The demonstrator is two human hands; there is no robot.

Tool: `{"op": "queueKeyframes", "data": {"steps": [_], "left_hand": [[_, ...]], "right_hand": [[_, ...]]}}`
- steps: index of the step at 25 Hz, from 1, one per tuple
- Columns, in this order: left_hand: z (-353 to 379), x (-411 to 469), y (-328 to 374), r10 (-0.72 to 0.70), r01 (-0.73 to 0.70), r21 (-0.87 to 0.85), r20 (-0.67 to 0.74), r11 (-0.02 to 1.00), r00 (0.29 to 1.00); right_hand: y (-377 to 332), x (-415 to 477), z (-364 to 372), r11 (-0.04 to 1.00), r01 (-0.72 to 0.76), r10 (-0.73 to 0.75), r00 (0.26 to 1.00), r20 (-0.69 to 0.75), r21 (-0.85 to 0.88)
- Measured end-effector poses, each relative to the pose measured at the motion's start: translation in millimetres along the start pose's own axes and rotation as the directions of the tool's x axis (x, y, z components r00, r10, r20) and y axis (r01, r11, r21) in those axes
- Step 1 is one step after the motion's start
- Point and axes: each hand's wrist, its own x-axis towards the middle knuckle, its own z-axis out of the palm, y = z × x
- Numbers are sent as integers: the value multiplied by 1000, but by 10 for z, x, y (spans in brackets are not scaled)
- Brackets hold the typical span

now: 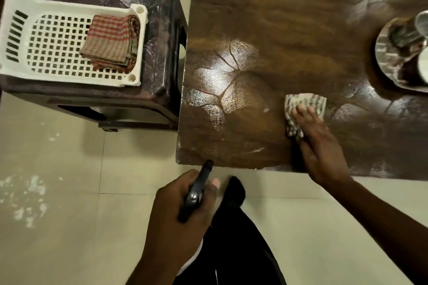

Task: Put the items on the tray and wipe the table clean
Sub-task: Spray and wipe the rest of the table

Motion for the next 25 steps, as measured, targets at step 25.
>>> {"op": "queueKeyframes", "data": {"steps": [25], "left_hand": [[-251,-32,-51,-93,86,112,61,990,994]], "right_hand": [[-1876,-300,1248,983,163,-179,958,223,87]]}}
